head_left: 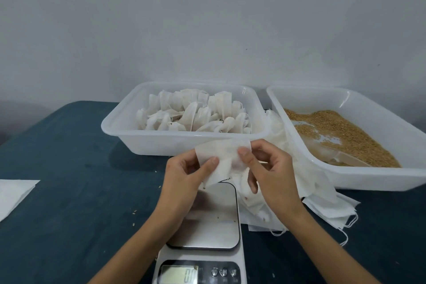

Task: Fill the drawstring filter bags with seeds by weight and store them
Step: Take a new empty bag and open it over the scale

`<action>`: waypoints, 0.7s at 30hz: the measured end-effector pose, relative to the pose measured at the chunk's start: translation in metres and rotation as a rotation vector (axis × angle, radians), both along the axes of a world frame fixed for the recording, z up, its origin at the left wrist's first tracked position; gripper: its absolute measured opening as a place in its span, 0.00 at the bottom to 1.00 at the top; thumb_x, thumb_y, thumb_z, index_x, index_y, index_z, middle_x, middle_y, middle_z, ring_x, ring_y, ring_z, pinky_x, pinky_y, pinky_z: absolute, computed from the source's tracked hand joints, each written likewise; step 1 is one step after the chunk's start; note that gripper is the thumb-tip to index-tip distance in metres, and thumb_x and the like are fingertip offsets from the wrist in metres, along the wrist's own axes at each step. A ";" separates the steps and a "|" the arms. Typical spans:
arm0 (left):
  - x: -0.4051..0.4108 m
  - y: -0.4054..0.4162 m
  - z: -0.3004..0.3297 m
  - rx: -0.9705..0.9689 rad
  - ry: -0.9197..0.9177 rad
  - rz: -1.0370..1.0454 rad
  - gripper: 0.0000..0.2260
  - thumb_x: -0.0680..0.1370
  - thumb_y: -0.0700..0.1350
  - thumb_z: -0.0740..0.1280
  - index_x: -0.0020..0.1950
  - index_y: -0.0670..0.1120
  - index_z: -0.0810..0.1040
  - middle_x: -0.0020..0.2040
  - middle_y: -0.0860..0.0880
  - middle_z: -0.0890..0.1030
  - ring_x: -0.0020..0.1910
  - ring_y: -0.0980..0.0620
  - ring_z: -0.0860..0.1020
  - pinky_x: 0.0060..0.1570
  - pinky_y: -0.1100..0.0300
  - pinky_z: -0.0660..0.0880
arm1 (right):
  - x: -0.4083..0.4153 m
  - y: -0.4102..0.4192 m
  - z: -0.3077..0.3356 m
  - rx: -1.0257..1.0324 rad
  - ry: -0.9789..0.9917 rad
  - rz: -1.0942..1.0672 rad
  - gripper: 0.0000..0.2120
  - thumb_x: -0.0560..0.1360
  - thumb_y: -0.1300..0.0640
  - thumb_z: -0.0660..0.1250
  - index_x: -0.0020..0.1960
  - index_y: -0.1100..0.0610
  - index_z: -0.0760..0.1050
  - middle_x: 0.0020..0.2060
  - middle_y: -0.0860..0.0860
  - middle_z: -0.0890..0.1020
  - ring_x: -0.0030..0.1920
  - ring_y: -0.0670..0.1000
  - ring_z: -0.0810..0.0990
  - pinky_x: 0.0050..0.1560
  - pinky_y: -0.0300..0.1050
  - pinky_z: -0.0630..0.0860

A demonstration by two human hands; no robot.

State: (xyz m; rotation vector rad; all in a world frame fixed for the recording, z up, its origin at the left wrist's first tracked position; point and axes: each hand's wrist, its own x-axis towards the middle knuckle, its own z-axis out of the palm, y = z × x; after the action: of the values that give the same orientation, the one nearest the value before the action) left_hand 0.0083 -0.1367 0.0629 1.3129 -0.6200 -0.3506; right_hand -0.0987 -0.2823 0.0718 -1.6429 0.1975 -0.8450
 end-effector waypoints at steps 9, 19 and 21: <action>0.005 0.001 -0.001 -0.039 0.016 0.063 0.08 0.76 0.45 0.73 0.40 0.42 0.84 0.36 0.48 0.82 0.37 0.55 0.79 0.42 0.65 0.76 | -0.003 -0.002 0.003 -0.051 -0.024 -0.070 0.08 0.78 0.49 0.72 0.44 0.53 0.83 0.31 0.53 0.79 0.21 0.51 0.70 0.24 0.41 0.68; 0.009 0.001 -0.002 -0.022 0.031 0.158 0.12 0.73 0.50 0.73 0.44 0.41 0.86 0.35 0.47 0.81 0.34 0.52 0.77 0.41 0.63 0.79 | -0.005 0.003 -0.001 -0.103 0.025 0.025 0.11 0.77 0.45 0.71 0.45 0.52 0.84 0.35 0.51 0.85 0.20 0.53 0.77 0.23 0.43 0.73; 0.007 0.001 -0.001 -0.020 0.018 0.149 0.11 0.73 0.51 0.73 0.43 0.43 0.86 0.35 0.45 0.82 0.34 0.53 0.77 0.40 0.63 0.79 | -0.004 0.005 0.001 -0.139 0.011 0.082 0.07 0.77 0.48 0.71 0.47 0.50 0.85 0.42 0.49 0.87 0.23 0.54 0.79 0.25 0.43 0.74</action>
State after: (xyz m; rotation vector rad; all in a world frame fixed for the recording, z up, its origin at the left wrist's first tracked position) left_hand 0.0152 -0.1359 0.0622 1.3267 -0.5054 -0.2334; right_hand -0.1031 -0.2771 0.0728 -1.7737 0.0798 -0.8026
